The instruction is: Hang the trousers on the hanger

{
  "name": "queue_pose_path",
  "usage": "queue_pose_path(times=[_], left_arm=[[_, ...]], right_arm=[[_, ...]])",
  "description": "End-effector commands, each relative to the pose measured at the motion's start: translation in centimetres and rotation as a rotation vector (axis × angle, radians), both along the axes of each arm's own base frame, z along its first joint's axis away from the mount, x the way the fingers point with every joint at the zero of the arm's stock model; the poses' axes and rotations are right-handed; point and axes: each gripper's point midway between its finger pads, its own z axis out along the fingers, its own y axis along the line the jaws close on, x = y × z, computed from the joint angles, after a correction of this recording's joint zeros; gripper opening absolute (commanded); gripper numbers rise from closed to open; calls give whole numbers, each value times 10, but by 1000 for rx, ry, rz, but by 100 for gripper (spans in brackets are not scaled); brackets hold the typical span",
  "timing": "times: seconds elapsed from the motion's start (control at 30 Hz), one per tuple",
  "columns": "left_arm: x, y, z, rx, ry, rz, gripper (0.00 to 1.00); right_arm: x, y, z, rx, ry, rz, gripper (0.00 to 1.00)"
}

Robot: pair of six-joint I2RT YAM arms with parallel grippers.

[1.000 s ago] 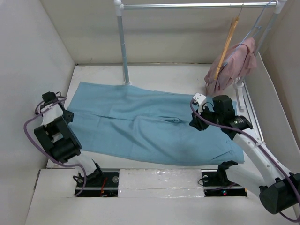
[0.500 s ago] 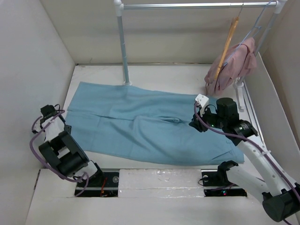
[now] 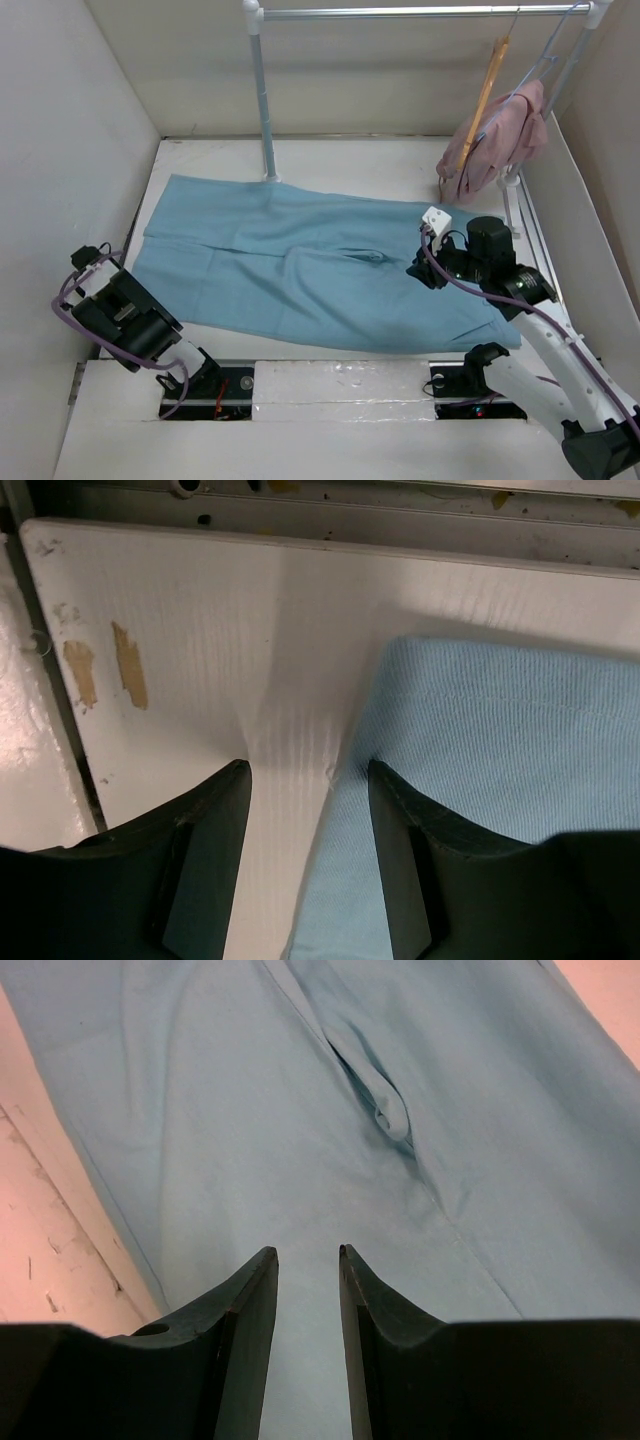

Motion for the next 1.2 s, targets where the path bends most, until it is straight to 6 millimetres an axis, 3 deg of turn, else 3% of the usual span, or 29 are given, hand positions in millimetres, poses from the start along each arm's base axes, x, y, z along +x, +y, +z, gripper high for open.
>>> queue_pose_path(times=[0.0,0.17,0.43,0.53,0.57,0.6,0.63,0.73,0.8,0.9,1.0,1.07,1.1,1.13,1.17], left_arm=[[10,9,-5,11,-23,-42,47],[22,11,-7,20,-75,-76,46],[45,17,-5,21,-160,-173,1],[53,15,1,11,-199,-198,0],[58,12,17,27,-249,-215,0],[59,12,18,29,-252,-216,0],[63,10,28,44,-278,-223,0],[85,-10,78,110,-386,-307,0],[91,-21,119,189,-461,-342,0],[85,-28,157,262,-530,-325,0],[91,-48,176,255,-632,-366,0],[100,-64,190,254,-730,-409,0],[101,-70,185,224,-760,-400,0],[105,-79,187,206,-796,-420,0],[111,-94,196,184,-869,-465,0]], right_arm=[[-3,0,5,17,-8,-17,37],[-5,-3,-5,11,20,-39,37],[-12,-15,-18,1,75,-124,37],[-19,-27,-28,-35,125,-190,41],[-25,-41,-35,-83,146,-247,52],[-25,-41,-35,-83,147,-247,52],[-27,-45,-39,-100,159,-261,59],[-40,-56,-53,-126,234,-331,68],[-52,-59,-65,-128,309,-368,68],[-63,-68,-79,-134,373,-448,60],[-64,-76,-71,-131,393,-529,53],[-63,-89,-64,-146,407,-646,42],[-67,-100,-56,-169,418,-715,38],[-69,-106,-55,-182,432,-771,26],[-69,-115,-53,-183,439,-859,23]])
